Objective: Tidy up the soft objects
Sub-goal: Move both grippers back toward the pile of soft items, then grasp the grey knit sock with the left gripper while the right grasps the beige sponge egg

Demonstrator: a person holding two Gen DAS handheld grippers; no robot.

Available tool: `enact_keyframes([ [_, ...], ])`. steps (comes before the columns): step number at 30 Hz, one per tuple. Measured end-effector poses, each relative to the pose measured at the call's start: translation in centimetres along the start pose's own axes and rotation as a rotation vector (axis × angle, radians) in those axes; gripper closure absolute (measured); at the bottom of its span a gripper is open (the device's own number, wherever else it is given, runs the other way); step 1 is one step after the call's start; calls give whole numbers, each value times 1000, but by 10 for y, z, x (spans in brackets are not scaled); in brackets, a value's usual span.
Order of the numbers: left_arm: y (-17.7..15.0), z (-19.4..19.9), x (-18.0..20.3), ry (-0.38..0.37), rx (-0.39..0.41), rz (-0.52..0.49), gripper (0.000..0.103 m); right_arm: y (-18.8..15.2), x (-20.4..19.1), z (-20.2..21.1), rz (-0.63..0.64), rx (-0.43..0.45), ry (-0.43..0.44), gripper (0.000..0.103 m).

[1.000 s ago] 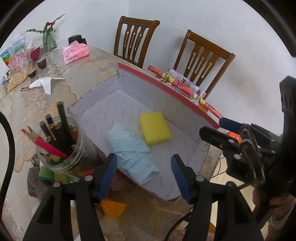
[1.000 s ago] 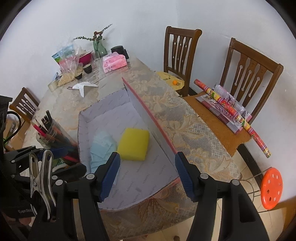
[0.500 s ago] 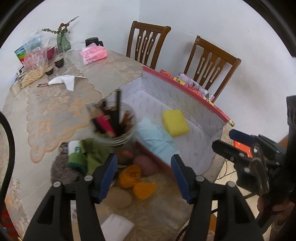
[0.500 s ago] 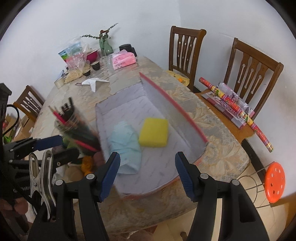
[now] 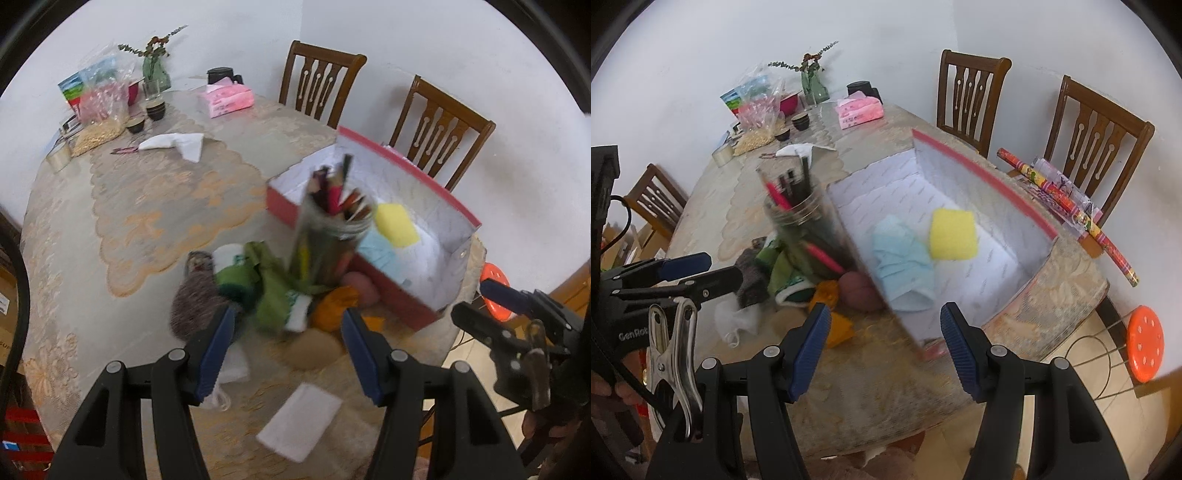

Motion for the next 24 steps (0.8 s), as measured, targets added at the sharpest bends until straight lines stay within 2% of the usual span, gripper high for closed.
enact_keyframes([
  [14, -20, -9, -67, 17, -21, -5, 39, -26, -45, -17, -42, -45, -6, 40],
  [24, -11, -47, -91, -7, -68, -23, 39, -33, -75, -49, -46, -108, -7, 40],
])
Point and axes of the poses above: each gripper's, at about its wrist camera, not at the fingertips, and z roughly against the way its jaws point, x to its right, y to its top, the point moved 10 cm from there along -z, roughly the way its jaws point, and after that the axes turned 13 degrees about -x, right-handed, at the moved point
